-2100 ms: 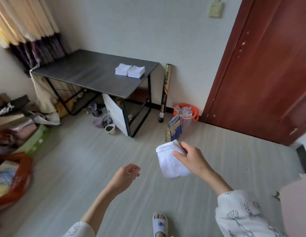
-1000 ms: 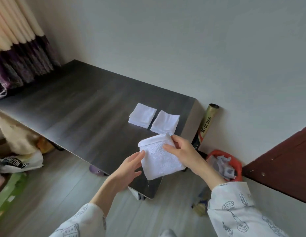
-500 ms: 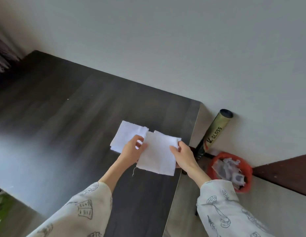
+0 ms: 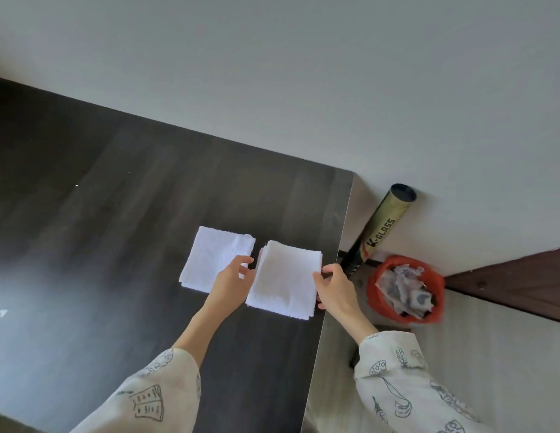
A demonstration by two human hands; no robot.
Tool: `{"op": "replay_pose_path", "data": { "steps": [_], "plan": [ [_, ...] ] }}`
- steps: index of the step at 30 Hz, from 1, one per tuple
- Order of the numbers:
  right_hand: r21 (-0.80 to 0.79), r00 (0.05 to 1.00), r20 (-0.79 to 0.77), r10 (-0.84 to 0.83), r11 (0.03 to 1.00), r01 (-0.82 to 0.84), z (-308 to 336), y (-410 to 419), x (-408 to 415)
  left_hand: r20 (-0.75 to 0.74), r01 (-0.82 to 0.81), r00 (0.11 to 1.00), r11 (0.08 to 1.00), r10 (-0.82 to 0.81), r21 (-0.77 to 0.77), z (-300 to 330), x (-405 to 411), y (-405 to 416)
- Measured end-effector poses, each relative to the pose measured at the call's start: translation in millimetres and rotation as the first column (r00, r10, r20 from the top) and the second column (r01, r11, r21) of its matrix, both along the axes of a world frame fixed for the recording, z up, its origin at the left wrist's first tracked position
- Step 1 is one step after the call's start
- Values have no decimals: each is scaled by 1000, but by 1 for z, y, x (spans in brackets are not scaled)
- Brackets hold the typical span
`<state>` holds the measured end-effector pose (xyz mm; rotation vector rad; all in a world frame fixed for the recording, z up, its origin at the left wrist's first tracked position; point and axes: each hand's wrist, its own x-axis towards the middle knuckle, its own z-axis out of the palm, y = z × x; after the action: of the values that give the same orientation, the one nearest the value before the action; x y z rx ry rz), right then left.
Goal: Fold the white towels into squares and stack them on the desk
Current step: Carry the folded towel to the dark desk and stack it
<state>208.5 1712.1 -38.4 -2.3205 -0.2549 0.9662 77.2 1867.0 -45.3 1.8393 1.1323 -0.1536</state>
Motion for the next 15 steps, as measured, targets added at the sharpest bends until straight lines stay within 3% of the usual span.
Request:
{"op": "replay_pose_path", "data": {
  "steps": [5,8,15],
  "plan": [
    [13,1000,6,-17,1000,17,14,-38,-34,69,18,997,1000,-17,-23,17,-37,-31],
    [99,995,22,-100,990,97,20,-76,-68,138,30,990,997,-19,-76,27,-70,-64],
    [261,904,-21,-426,871,416,36,-182,-194,228,313,933,941,-279,-128,46,-148,-144]
  ]
}}
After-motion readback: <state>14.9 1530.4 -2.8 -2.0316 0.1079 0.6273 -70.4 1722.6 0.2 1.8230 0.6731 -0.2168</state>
